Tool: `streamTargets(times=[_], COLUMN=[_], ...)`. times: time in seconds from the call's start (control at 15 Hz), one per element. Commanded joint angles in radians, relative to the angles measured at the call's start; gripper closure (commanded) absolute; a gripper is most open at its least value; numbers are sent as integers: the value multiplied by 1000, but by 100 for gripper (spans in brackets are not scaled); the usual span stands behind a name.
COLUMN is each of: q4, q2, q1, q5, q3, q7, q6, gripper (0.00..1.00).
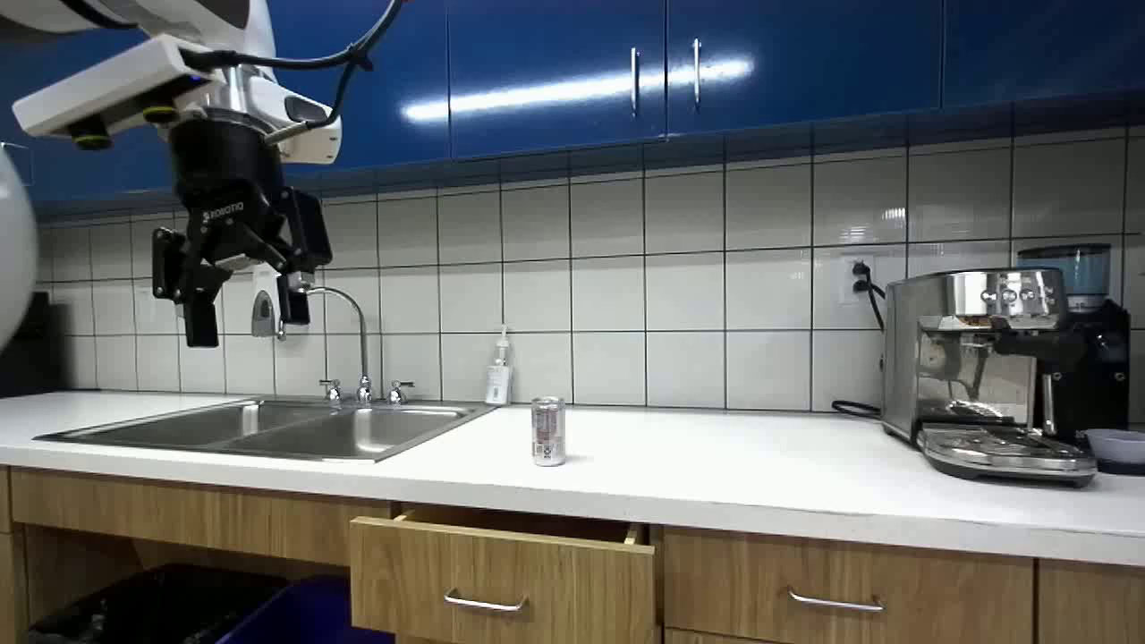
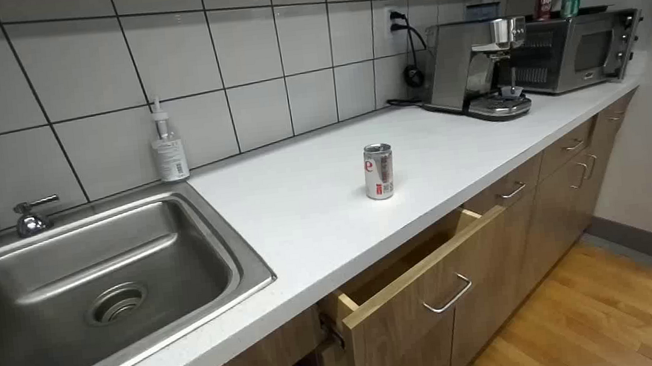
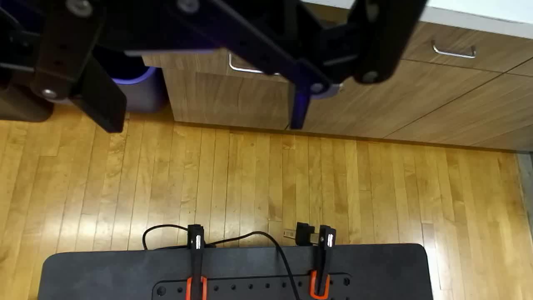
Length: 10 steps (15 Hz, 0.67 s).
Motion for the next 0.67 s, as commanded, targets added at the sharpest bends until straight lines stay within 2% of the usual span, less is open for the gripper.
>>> streamTargets(times=[0.0, 0.13, 0.6], q4=[2, 2, 11], q2=[3, 3, 56], q1=[12, 12, -8], q5=[-7, -7, -31], q3=[-10, -10, -103], q7=[7, 7, -76], q6=[-1, -1, 73], gripper=[0, 0, 0])
